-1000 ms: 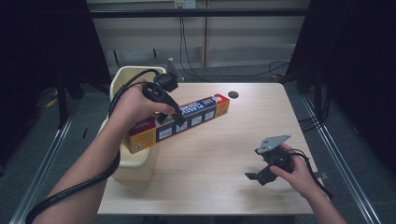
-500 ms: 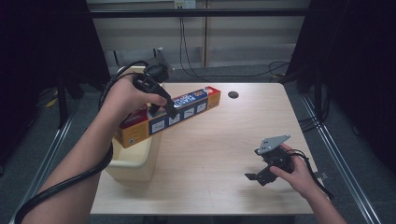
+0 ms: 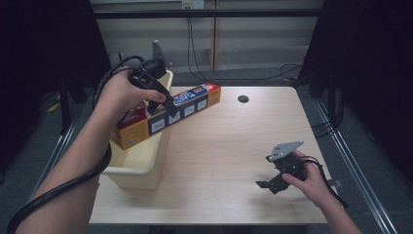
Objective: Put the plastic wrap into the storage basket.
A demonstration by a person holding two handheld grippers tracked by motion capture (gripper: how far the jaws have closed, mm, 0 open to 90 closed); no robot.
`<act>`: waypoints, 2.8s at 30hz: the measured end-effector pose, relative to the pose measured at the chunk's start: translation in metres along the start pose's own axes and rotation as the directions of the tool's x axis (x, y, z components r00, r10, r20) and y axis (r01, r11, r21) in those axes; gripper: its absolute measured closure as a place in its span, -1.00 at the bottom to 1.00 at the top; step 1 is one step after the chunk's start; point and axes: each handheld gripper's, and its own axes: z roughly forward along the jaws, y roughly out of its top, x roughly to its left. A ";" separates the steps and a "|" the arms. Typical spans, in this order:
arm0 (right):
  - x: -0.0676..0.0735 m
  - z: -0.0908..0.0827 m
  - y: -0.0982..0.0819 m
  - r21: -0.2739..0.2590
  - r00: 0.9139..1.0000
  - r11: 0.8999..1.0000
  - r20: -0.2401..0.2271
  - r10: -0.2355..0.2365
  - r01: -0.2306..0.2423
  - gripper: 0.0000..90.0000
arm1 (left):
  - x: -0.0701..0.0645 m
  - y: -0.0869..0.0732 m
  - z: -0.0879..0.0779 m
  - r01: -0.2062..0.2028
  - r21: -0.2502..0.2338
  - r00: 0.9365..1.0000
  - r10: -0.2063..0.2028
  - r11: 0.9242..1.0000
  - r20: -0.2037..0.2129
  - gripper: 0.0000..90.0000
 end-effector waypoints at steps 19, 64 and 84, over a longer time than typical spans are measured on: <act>-0.002 -0.002 -0.001 -0.005 1.000 1.000 -0.007 -0.002 0.002 -0.94 | 0.014 -0.003 -0.026 0.073 -0.025 0.997 -0.073 0.997 -0.026 -0.09; -0.001 -0.003 -0.002 0.011 1.000 1.000 0.004 -0.002 0.002 -0.94 | 0.042 -0.025 -0.064 0.231 -0.108 0.962 -0.244 0.967 -0.122 -0.09; -0.001 -0.002 -0.002 0.006 1.000 1.000 0.005 -0.018 0.018 -0.94 | 0.061 -0.044 -0.062 0.342 -0.124 0.922 -0.358 0.931 -0.148 -0.09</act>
